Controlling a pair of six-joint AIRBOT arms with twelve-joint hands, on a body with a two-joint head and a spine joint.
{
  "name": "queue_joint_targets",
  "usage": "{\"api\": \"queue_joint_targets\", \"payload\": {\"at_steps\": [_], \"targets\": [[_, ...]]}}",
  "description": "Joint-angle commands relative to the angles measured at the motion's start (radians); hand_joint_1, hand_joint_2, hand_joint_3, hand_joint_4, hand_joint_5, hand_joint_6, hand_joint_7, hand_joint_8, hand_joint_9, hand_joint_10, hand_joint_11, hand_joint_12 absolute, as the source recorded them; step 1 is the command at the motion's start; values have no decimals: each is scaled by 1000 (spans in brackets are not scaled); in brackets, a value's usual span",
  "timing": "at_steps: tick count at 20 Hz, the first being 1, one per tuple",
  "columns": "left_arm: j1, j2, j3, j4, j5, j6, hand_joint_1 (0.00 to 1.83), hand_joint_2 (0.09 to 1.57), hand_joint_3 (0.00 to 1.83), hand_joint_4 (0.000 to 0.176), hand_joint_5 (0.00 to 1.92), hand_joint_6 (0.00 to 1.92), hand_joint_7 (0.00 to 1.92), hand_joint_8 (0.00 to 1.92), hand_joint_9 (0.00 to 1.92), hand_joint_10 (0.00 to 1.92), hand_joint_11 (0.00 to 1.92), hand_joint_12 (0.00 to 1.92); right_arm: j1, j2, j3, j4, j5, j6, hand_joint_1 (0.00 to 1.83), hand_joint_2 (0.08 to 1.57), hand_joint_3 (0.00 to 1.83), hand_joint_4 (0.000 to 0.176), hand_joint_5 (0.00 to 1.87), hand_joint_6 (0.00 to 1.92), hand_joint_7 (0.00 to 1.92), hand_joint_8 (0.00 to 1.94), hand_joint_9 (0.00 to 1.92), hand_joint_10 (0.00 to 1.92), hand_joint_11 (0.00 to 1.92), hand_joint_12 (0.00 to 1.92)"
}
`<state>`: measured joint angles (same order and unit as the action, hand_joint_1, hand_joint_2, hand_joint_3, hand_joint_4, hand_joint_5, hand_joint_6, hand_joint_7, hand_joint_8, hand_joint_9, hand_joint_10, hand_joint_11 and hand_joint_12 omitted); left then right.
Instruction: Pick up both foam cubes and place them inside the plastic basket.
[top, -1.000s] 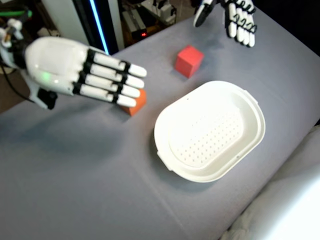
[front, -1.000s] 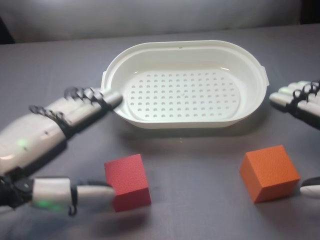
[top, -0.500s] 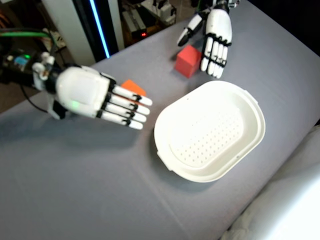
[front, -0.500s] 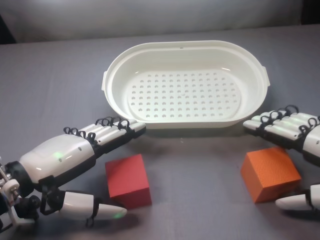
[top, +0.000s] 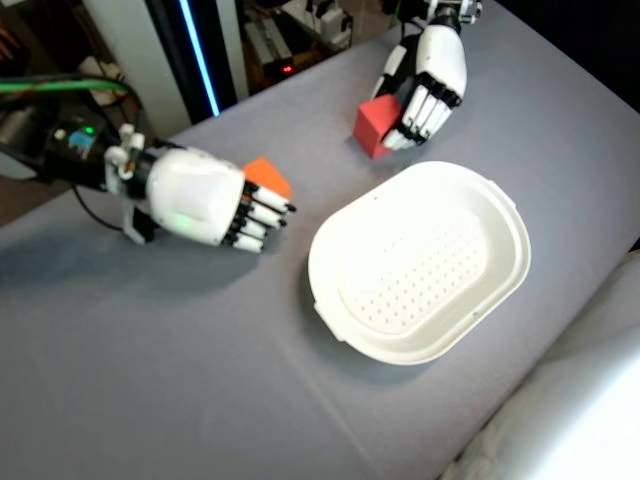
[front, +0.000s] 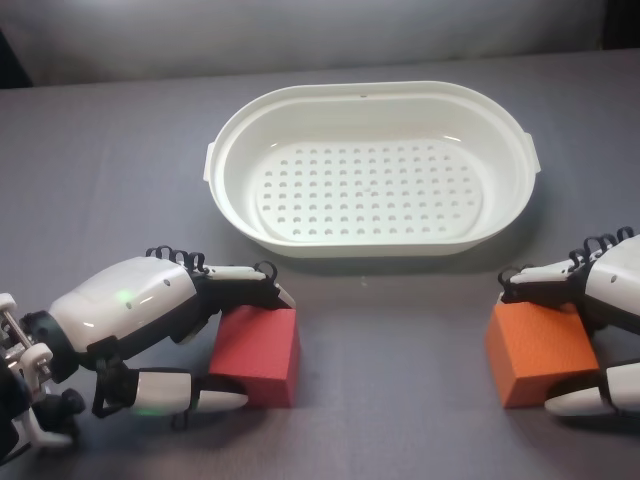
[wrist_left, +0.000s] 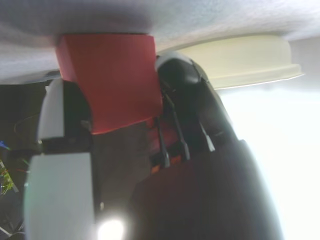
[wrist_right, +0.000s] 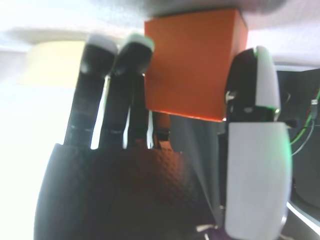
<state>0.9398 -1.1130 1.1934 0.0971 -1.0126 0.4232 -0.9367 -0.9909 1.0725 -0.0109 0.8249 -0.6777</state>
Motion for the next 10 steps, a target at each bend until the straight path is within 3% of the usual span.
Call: {"api": "queue_joint_targets", "payload": {"at_steps": [1,2,3,5,7,9,10], "targets": [[-12,16,-9,6,-126,12,1321,1226,0,0,746,1091,744,1444,822,1625,764,1826,23,22,-6,12,173,3,1209,1249,5,0,653,1264,829,1494,852,1571,803,1836],[-20,27,-16,5,-145,22,1347,1209,0,0,775,1041,758,1378,831,1592,752,1794,28,37,-14,12,200,3,1205,1249,1,0,658,1269,831,1476,797,1511,731,1803],[-39,41,-23,3,-170,40,1349,1210,0,0,736,1188,755,1313,803,1530,693,1681,44,58,-21,12,237,3,1308,1249,1,0,622,1300,763,1405,737,1579,609,1732],[-79,49,-18,-6,-196,60,1346,1225,1,0,648,1254,774,1325,781,1537,710,1547,89,72,-17,13,261,-13,1335,1240,0,0,644,1334,764,1348,719,1559,527,1684],[-124,44,1,-26,-198,85,1362,1192,0,0,733,1060,848,1266,856,1508,804,1548,147,72,3,18,251,-39,1341,1238,1,0,641,1232,764,1397,769,1612,623,1782],[-192,12,51,-49,-153,97,1232,1205,2,0,767,1118,862,1423,876,1483,846,1687,209,46,43,32,201,-66,1189,1264,1,0,607,1375,823,1441,800,1379,695,1695],[-243,-19,102,-62,-90,101,1340,1181,0,0,780,1028,859,1260,893,1477,813,1639,250,14,83,45,149,-79,1188,1258,0,0,613,1380,844,1400,867,1305,773,1635]]}}
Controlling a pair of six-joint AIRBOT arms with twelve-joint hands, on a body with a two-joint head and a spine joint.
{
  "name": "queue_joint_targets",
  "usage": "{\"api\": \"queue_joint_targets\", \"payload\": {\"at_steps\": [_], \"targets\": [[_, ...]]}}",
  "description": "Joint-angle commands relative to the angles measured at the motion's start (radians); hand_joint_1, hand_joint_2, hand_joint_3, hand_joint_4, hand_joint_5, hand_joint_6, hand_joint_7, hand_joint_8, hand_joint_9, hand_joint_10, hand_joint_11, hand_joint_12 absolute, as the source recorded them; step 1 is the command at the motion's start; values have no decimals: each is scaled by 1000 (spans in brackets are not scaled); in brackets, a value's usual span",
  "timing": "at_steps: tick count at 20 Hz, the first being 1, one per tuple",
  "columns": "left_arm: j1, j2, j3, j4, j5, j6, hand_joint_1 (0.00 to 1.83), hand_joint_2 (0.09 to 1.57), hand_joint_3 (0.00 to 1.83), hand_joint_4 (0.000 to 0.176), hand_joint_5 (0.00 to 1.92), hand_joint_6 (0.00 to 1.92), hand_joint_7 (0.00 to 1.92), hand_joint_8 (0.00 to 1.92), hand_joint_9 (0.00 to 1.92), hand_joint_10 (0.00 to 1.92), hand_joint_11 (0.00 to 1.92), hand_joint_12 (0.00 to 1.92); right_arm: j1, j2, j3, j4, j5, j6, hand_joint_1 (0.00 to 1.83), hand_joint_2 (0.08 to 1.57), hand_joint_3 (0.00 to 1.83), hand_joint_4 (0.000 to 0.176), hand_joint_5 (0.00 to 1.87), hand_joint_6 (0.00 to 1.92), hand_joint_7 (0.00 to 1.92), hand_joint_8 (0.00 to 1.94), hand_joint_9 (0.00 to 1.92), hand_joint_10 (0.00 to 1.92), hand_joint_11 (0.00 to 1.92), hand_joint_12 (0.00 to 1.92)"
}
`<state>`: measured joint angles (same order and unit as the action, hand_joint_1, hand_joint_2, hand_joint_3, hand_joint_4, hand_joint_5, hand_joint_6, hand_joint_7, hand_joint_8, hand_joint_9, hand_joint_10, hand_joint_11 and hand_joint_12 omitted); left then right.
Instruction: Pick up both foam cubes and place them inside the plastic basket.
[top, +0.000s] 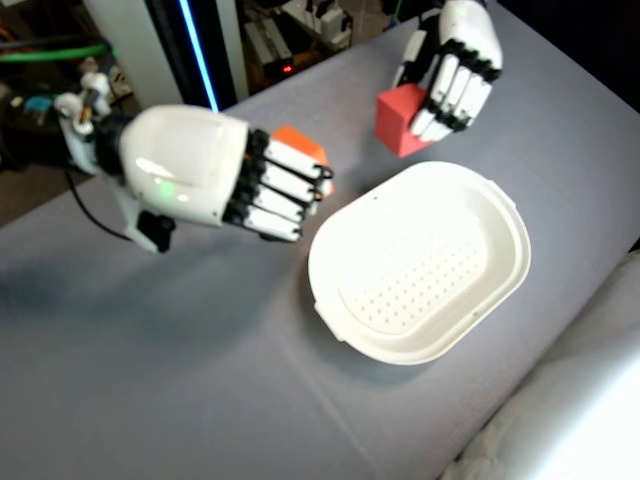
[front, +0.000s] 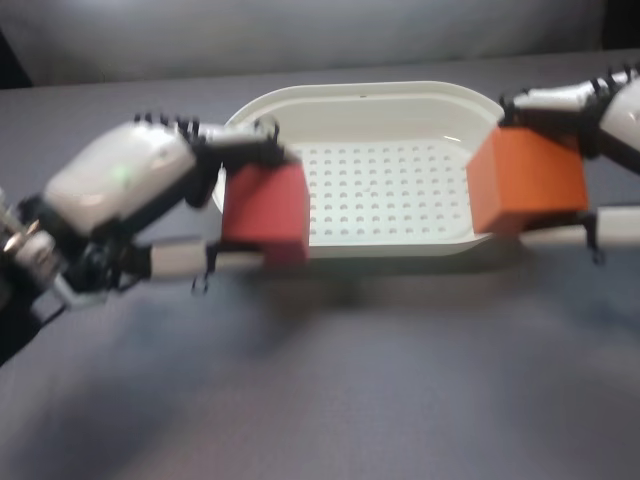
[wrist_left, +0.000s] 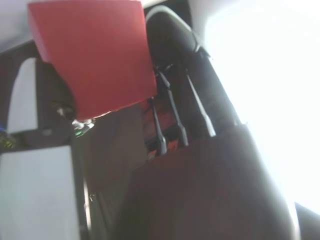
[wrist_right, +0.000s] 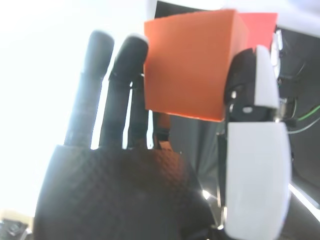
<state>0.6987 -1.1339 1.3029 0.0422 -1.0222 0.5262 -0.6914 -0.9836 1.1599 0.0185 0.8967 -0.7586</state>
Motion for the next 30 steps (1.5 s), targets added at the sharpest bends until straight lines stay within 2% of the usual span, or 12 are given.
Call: {"api": "queue_joint_targets", "payload": {"at_steps": [1,6,8,9,11,13,16,17,18,24,27,30], "targets": [[-37,-25,31,-19,-23,0,1357,1173,0,0,780,1059,868,1210,885,1443,774,1604,30,-24,31,24,35,-3,1313,1229,0,0,601,1344,798,1326,870,1418,750,1599],[-149,-138,192,-56,196,-4,1261,1196,1,0,748,1113,892,1363,973,1537,727,1855,128,-151,183,53,-144,-3,1180,1286,2,0,574,1445,749,1480,632,1421,539,1737],[-156,-154,216,-66,225,-3,1162,1259,6,0,617,1395,799,1407,753,1437,546,1918,133,-164,204,68,-166,-3,750,1239,0,0,181,772,350,798,275,1205,97,1799],[-158,-152,215,-70,226,5,908,1215,0,0,290,917,343,872,386,1229,318,1897,136,-163,205,68,-170,-3,455,1218,0,1,35,392,180,428,68,988,19,1581],[-160,-135,194,-89,231,62,573,1095,0,88,13,201,19,76,14,145,12,1636,136,-163,205,70,-173,-3,174,1129,0,100,0,15,6,16,2,138,0,729],[-160,-113,162,-112,227,122,526,939,0,172,0,7,0,2,0,5,0,1492,136,-162,196,71,-171,-3,78,1096,0,142,0,0,0,0,0,5,0,64],[-145,-91,145,-129,181,121,531,927,0,176,0,0,0,0,0,0,0,1481,137,-136,168,81,-138,-6,129,1032,0,149,0,0,0,0,0,0,0,0],[-126,-68,124,-144,130,120,529,941,2,176,0,0,0,0,0,0,0,295,137,-116,141,88,-105,-12,143,1026,0,150,0,0,0,0,0,0,4,2],[-110,-48,104,-149,89,116,518,952,8,176,0,0,0,0,0,0,0,58,137,-97,117,89,-82,-19,155,1034,0,142,0,0,0,0,0,0,0,0],[78,96,-56,-218,-301,75,554,1277,18,74,0,0,0,0,0,0,0,147,32,77,-69,97,211,-46,155,1089,11,101,0,0,0,0,0,0,0,0],[169,139,-122,-253,-487,70,587,1343,3,77,0,0,0,0,63,26,0,943,-75,147,-154,115,421,-47,223,1124,18,97,0,0,0,0,0,0,0,0],[238,172,-175,-270,-629,83,433,1353,0,102,0,0,0,0,47,12,0,579,-172,194,-208,153,611,-47,286,1142,13,106,0,0,0,0,0,0,0,0]]}}
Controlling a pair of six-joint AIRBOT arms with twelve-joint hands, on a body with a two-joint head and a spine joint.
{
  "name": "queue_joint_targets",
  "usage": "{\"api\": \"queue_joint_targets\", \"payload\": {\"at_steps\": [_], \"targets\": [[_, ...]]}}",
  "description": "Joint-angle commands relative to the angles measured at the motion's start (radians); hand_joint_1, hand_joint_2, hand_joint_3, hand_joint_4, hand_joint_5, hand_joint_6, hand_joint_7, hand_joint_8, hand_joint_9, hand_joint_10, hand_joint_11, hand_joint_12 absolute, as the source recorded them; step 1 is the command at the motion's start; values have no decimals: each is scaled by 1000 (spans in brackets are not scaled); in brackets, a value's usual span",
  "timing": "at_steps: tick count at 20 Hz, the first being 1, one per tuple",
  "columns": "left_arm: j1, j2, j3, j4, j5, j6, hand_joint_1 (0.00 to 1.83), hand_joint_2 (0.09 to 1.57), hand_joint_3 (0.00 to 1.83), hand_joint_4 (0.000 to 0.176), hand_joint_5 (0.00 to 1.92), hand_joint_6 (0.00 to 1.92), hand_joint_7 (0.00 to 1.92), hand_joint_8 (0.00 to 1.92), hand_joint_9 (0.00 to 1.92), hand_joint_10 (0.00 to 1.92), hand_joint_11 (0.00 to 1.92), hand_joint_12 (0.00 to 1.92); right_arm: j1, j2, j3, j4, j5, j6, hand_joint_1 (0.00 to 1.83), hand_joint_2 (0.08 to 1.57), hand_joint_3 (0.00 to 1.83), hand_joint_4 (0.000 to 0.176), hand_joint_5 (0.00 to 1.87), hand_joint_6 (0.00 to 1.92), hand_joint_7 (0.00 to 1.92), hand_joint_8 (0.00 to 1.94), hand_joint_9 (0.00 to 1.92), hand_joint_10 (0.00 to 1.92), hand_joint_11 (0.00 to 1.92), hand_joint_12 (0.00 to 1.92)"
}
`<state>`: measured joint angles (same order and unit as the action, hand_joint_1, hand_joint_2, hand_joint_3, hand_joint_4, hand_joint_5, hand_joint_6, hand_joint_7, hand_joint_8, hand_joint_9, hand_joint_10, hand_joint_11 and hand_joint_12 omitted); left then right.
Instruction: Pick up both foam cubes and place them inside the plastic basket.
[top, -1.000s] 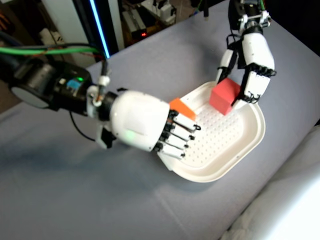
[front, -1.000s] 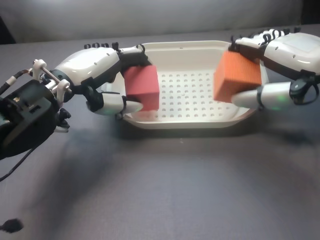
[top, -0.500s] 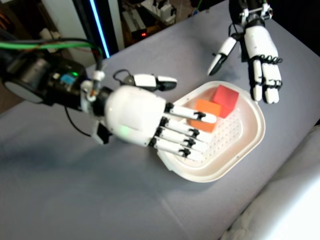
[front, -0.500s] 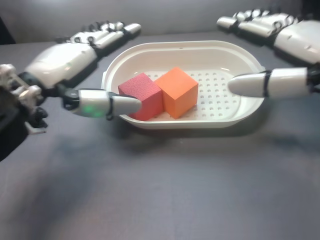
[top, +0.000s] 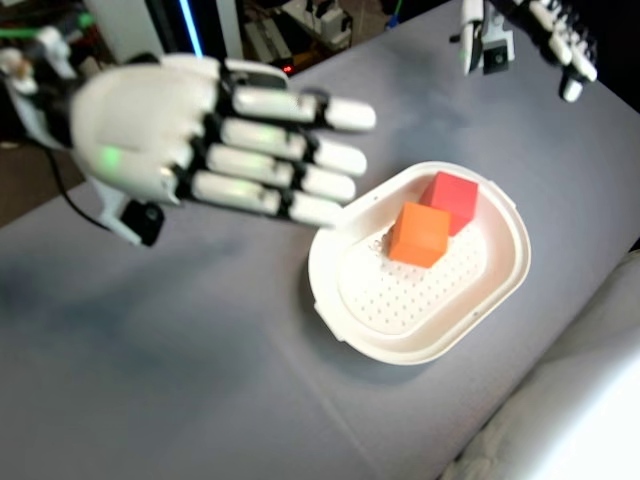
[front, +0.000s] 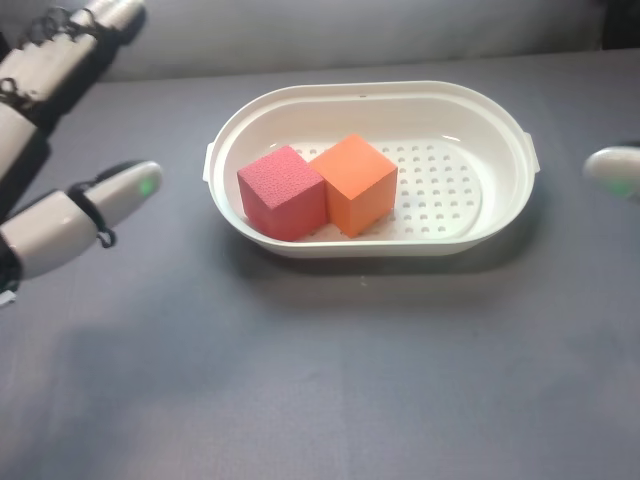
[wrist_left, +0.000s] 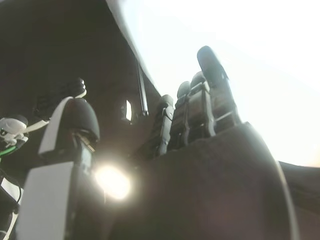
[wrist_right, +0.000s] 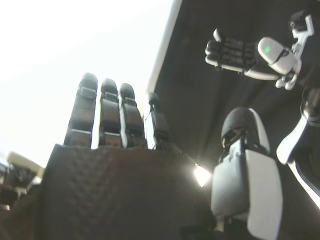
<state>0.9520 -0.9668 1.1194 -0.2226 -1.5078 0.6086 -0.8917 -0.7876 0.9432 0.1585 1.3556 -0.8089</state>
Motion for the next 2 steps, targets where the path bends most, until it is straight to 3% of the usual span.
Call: {"api": "queue_joint_targets", "payload": {"at_steps": [1,2], "targets": [[0,15,-5,-6,-190,1,501,1315,0,102,0,0,0,0,9,2,0,115,-3,16,-7,19,211,3,301,1179,26,63,0,0,0,0,0,0,0,0],[7,22,-12,-3,-221,0,517,1312,0,116,0,0,0,0,1,0,0,22,-17,28,-18,19,245,3,405,1147,7,111,0,0,0,0,0,0,0,0]]}}
